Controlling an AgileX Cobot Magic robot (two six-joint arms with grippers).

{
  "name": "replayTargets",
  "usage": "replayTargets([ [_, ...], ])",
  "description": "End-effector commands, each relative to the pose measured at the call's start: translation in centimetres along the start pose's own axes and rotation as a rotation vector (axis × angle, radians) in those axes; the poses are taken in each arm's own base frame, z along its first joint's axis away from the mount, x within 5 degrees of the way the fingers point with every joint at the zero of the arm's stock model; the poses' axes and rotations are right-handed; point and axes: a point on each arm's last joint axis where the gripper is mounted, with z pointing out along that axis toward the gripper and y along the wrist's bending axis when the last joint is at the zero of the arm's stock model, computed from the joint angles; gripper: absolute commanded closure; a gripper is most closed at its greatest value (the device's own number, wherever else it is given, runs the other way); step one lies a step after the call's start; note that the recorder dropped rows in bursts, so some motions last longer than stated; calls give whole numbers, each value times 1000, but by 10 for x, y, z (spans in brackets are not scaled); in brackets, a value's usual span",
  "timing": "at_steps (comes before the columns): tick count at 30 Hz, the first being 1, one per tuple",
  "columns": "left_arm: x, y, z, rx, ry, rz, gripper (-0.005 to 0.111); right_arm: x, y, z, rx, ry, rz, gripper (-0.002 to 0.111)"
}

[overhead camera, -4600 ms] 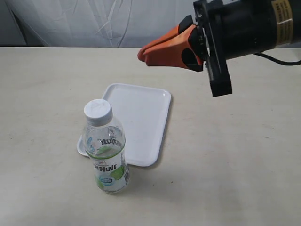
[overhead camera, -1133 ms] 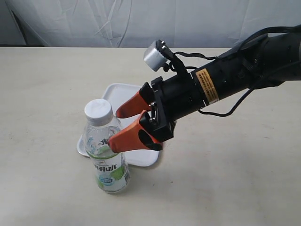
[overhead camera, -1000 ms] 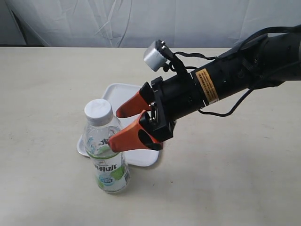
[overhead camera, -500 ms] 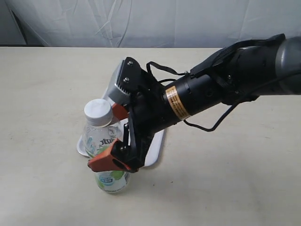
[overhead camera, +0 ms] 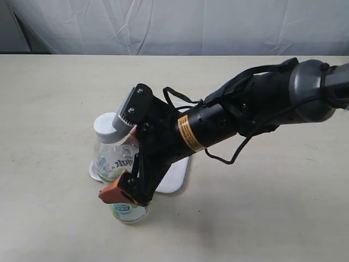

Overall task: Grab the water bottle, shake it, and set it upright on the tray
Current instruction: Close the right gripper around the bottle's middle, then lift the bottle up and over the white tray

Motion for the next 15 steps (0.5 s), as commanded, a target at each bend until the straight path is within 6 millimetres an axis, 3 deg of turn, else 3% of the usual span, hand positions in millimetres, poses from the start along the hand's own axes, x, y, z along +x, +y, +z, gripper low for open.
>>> replayTargets([
  [1, 0, 0, 0, -4, -7, -8, 107, 0, -1, 1, 11, -16, 30, 41],
  [4, 0, 0, 0, -4, -7, -8, 107, 0, 0, 1, 8, -14, 26, 96],
  [5, 0, 0, 0, -4, -7, -8, 107, 0, 0, 1, 7, -17, 40, 108],
  [8, 0, 0, 0, -4, -7, -8, 107, -5, 1, -3, 14, -32, 42, 107],
  [11, 0, 0, 0, -4, -7, -8, 107, -28, 3, -22, 83, -83, 4, 109],
  [14, 0, 0, 0, -4, -7, -8, 107, -67, 2, -61, 288, -181, -14, 109],
  [15, 0, 0, 0, -4, -7, -8, 107, -85, 0, -83, 415, -226, -43, 109],
])
